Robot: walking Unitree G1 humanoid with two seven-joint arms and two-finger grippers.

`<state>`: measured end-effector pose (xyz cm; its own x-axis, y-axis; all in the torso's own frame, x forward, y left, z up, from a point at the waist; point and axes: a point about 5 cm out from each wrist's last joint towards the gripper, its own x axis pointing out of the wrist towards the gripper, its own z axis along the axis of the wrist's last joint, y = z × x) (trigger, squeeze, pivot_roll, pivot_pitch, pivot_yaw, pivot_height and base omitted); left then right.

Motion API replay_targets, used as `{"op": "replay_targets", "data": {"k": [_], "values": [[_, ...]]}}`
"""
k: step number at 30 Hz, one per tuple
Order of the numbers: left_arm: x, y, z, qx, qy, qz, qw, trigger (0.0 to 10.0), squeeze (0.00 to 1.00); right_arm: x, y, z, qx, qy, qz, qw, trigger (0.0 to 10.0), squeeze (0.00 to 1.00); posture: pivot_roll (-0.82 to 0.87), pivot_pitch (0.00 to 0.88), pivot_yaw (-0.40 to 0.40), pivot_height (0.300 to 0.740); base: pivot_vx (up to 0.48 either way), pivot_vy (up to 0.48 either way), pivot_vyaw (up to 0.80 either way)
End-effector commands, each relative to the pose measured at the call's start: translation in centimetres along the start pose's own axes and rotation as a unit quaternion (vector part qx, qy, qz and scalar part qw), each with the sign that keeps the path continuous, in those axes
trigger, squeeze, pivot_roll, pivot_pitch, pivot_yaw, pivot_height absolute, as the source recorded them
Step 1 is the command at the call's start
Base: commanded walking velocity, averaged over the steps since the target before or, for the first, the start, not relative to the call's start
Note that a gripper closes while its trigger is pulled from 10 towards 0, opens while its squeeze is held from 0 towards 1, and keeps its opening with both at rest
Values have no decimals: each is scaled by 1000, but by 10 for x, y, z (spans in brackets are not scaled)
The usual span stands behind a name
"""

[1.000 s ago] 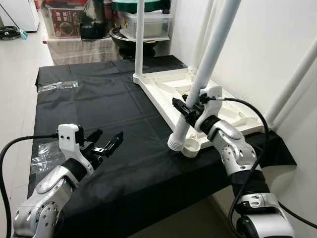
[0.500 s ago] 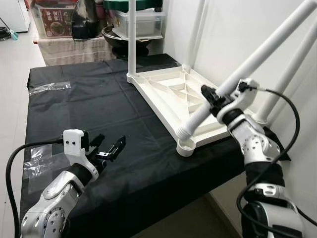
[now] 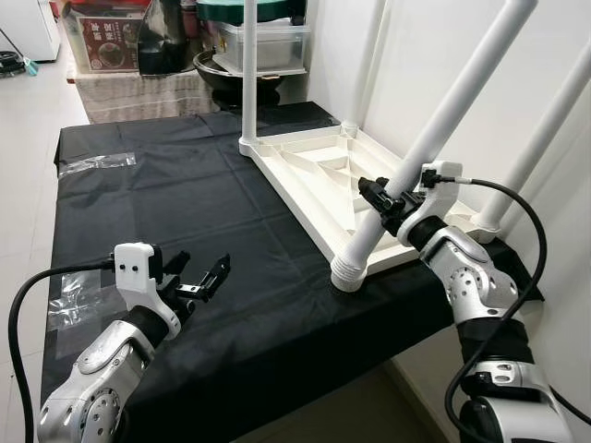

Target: Building children table

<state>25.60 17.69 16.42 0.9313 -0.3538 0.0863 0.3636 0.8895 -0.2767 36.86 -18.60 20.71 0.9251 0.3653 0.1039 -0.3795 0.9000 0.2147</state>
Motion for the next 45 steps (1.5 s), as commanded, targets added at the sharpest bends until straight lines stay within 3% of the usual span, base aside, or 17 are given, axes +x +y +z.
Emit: {"op": "replay_targets", "data": {"k": [1,11,15,20,22,24,38,43,45], "values": [[-1,1,-2,1,0,6,1000,10000,0,-3,-12,-16,-16,41,-31,999,10000,0,54,0,-76,740,0,0,0],[-1,-1,-5,0,5,4,1000,10000,0,-1,-25,-26,-1,72,-61,995,10000,0,54,0,-78,740,0,0,0],[0,-2,-5,5,8,1,1000,10000,0,3,-13,-39,-25,93,-44,994,10000,0,62,0,-82,740,0,0,0],[-1,-2,-5,7,8,1,1000,10000,0,3,-11,-40,-45,93,-38,994,10000,0,62,0,-83,740,0,0,0],[-4,0,-6,6,9,8,1000,10000,0,1,0,-40,-102,76,-14,992,10000,0,60,0,-86,740,0,0,0],[-5,0,-7,4,9,10,1000,10000,0,0,6,-42,-110,69,-3,992,10000,0,57,0,-86,740,0,0,0],[-4,-2,-10,-8,10,13,1000,10000,0,-14,23,-59,-68,48,-6,997,10000,0,46,0,-80,740,0,0,0],[-3,-2,-10,-9,11,12,1000,10000,0,-15,27,-62,-76,57,2,995,10000,0,44,0,-81,740,0,0,0],[-2,-3,-10,-9,10,12,1000,10000,0,-12,31,-64,-99,75,10,992,10000,0,44,0,-86,740,0,0,0]]}}
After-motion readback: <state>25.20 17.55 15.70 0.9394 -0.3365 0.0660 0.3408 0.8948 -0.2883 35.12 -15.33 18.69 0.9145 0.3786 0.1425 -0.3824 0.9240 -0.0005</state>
